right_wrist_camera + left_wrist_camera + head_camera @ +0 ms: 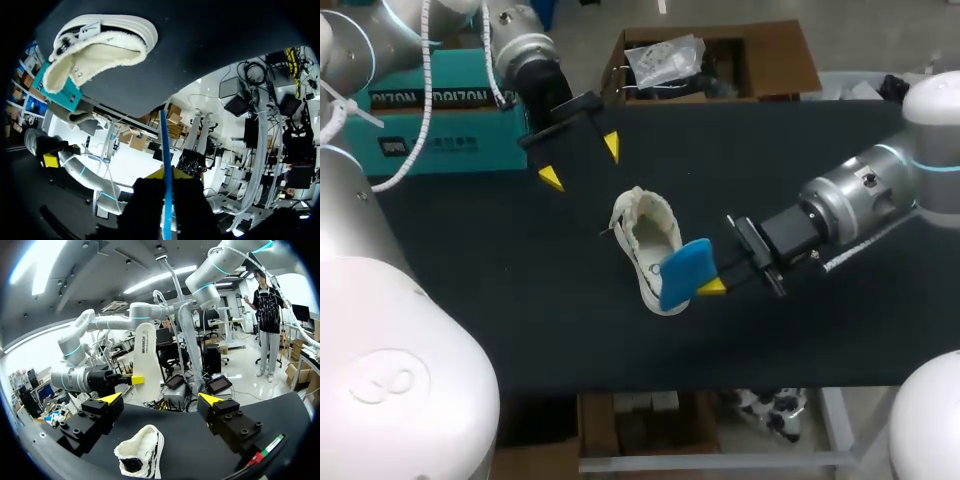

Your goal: Open the shoe tongue, take the insole out of the shoe, put the insole back into the shoe, and pack the shoe into the shoebox

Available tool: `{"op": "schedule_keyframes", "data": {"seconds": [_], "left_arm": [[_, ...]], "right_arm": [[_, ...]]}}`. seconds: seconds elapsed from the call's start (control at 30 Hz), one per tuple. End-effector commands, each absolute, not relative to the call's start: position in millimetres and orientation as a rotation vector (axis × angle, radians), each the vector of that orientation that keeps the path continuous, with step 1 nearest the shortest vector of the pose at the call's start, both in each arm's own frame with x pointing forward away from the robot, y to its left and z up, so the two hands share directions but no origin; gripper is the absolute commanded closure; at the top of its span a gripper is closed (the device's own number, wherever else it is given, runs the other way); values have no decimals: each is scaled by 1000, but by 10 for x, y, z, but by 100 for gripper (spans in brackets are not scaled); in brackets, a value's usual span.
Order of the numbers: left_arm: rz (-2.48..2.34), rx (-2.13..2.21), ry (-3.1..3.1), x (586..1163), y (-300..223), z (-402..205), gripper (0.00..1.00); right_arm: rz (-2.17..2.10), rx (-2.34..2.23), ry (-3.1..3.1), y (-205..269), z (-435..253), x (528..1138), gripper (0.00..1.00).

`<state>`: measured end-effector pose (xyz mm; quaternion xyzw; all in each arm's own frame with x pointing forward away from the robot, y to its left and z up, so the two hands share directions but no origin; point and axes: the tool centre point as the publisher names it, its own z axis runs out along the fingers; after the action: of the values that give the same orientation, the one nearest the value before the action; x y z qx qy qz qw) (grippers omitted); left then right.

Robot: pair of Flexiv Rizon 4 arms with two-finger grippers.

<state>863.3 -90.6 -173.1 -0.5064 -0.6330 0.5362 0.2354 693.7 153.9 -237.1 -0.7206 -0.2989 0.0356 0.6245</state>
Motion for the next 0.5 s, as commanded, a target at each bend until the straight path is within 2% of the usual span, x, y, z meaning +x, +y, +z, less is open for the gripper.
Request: {"op": "schedule_keyframes", "data": {"seconds": [0.03,0.5], "left_arm": [[1368,-1443,-1657,8689,-918,-1749,0],[1364,-1417,-1675,8685,-910,-1752,0]], "right_arm": [[89,-1642,-677,1568,-2415,6953,100],[85,-1634,-663,1575,-2419,6950,100]]}}
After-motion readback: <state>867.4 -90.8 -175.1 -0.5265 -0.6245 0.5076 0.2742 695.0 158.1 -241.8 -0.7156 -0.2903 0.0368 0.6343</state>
